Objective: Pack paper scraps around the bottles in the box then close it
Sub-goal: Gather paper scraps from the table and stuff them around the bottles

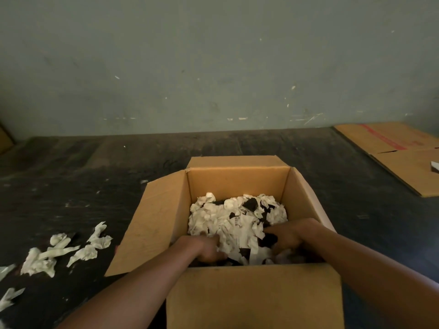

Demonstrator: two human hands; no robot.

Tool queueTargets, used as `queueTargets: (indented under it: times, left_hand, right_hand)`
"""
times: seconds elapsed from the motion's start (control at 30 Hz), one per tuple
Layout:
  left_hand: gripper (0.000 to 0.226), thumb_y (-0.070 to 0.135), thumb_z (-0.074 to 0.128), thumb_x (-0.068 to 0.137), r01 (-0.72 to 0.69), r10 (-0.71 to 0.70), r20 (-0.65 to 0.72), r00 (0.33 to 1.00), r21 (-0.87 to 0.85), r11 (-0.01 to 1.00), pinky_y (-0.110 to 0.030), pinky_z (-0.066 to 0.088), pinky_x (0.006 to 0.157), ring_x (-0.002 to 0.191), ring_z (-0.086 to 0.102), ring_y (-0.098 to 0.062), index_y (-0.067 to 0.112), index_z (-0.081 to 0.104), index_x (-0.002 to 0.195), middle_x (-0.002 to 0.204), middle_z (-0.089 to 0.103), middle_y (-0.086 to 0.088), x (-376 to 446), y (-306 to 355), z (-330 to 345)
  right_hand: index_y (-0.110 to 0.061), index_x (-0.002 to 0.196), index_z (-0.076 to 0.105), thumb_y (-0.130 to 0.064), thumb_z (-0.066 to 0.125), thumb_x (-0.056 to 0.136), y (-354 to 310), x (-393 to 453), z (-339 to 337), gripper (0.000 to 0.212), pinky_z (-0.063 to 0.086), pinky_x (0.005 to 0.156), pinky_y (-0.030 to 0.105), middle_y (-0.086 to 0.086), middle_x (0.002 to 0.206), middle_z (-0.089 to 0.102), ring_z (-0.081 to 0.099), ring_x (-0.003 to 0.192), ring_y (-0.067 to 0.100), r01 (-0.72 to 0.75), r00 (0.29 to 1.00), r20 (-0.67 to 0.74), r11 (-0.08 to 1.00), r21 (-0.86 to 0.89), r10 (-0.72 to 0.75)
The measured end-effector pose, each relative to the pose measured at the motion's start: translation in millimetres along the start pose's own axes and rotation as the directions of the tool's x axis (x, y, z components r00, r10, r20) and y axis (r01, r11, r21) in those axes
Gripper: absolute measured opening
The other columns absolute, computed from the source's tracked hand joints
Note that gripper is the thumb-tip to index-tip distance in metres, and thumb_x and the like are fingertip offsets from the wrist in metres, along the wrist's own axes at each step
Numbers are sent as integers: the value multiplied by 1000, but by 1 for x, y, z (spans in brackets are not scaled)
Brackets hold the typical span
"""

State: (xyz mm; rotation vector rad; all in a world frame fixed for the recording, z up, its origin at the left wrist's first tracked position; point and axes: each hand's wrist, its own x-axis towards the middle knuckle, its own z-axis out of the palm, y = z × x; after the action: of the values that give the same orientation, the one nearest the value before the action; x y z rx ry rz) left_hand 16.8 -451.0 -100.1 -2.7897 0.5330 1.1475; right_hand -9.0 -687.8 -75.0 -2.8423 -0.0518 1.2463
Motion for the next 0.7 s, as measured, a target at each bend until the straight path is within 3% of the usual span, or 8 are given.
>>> queueTargets:
  times: [0.07, 0.13, 0.2, 0.27, 0.33, 0.43, 0.6, 0.7]
  left_hand:
    - [72, 58, 39, 96, -19, 19, -76, 997, -1, 1000, -44, 27, 115, 145, 24, -31, 25, 16, 155, 162, 17, -10, -8, -1, -9]
    - [63, 53, 41, 96, -46, 38, -198, 979, -35, 998, -42, 35, 110, 139, 36, -29, 23, 30, 151, 157, 31, -9, -17, -3, -20]
    - [55, 47, 42, 97, -115, 69, -397, 915, -93, 989, -41, 40, 106, 134, 44, -26, 22, 40, 146, 151, 43, -7, -32, -8, -30]
    - [49, 42, 40, 99, -202, 82, -598, 797, -136, 970, -41, 41, 104, 132, 45, -24, 23, 43, 143, 148, 46, -4, -52, -15, -38]
    - [48, 40, 37, 100, -249, 72, -747, 661, -127, 960, -40, 36, 109, 138, 37, -24, 22, 40, 145, 153, 37, -4, -73, -26, -40]
    - [55, 45, 35, 99, -246, 38, -837, 545, -116, 962, -45, 19, 120, 149, 13, -26, 24, 30, 150, 162, 18, -5, -99, -58, -30]
    - [60, 48, 32, 99, -218, -67, -842, 535, -214, 952, -48, 7, 121, 150, -3, -28, 29, 15, 153, 164, 3, -4, -144, -139, 24]
    - [63, 50, 34, 99, -181, -138, -797, 588, -295, 938, -49, 7, 121, 150, -6, -28, 30, 9, 154, 164, -2, -4, -172, -192, 80]
  right_hand:
    - [-27, 150, 32, -41, 56, 95, -3, -9, -17, 62, 45, 103, 39, 4, 153, 39, 50, 125, 22, 1, 998, -60, 1000, 27, 1]
    - [-22, 146, 40, -40, 50, 98, -11, -19, -31, 52, 42, 105, 38, 4, 149, 44, 48, 128, 23, -24, 986, -162, 1000, 4, 25]
    - [-22, 145, 42, -42, 46, 99, -20, -26, -41, 50, 38, 107, 38, 3, 148, 44, 45, 132, 24, -15, 959, -280, 997, 72, 34]
    - [-27, 150, 30, -50, 42, 98, -35, -32, -44, 58, 31, 113, 44, 5, 157, 32, 35, 140, 28, 24, 918, -395, 988, 151, 38]
    - [-36, 154, 10, -61, 35, 96, -56, -34, -44, 68, 19, 118, 52, 7, 164, 6, 12, 149, 35, 17, 877, -476, 987, 160, 62]
    - [-41, 153, -4, -64, 29, 96, -99, -41, -36, 70, 12, 118, 59, 6, 163, -14, -7, 149, 36, 45, 827, -560, 987, 153, 49]
    - [-38, 154, -2, -60, 28, 98, -193, -50, -6, 68, 7, 118, 59, 9, 163, -17, -12, 149, 34, 148, 741, -670, 985, 89, -51]
    - [-39, 154, -2, -55, 33, 98, -262, -57, 29, 67, 2, 119, 58, 8, 162, -18, -16, 148, 33, 209, 701, -704, 976, 58, -108]
